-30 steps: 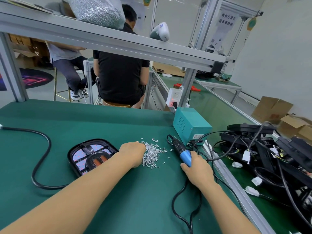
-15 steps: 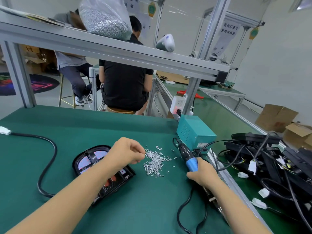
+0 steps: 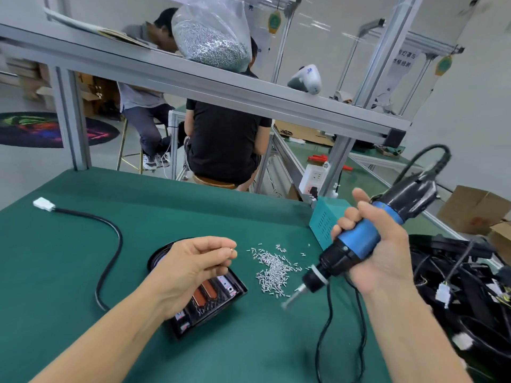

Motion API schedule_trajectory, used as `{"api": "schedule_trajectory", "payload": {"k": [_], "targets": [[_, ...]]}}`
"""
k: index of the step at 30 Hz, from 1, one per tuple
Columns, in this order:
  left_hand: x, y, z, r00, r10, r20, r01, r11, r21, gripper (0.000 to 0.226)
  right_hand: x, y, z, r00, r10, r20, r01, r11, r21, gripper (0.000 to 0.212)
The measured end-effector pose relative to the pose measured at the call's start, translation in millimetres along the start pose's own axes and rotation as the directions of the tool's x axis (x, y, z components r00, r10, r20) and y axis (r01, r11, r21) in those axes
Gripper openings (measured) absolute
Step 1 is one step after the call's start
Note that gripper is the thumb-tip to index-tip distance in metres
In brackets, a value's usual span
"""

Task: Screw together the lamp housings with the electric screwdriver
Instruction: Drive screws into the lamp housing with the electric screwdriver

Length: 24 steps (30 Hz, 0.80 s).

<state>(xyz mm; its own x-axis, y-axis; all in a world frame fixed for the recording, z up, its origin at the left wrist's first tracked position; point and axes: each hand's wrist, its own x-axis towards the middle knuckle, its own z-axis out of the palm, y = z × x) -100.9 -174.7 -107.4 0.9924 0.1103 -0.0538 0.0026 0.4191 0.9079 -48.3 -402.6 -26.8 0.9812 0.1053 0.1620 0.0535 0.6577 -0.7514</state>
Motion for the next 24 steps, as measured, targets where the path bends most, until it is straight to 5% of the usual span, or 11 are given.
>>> {"api": "schedule_trajectory", "payload": {"k": [9,24], "targets": [[-16.7,2.0,-4.3,0.998,-0.052,0.026,0.056,0.985,-0.162,0.014,-13.0,27.6,56.5,0.958,-0.287,0.021,0.276,0.937,0.215,0.014],[-23.9,3.6,-5.8,0.998,-0.06,0.024,0.063,0.982,-0.178,0.014,-15.9,37.1,65.0,0.949,-0.312,0.043,0.299,0.935,0.191,0.014]]}}
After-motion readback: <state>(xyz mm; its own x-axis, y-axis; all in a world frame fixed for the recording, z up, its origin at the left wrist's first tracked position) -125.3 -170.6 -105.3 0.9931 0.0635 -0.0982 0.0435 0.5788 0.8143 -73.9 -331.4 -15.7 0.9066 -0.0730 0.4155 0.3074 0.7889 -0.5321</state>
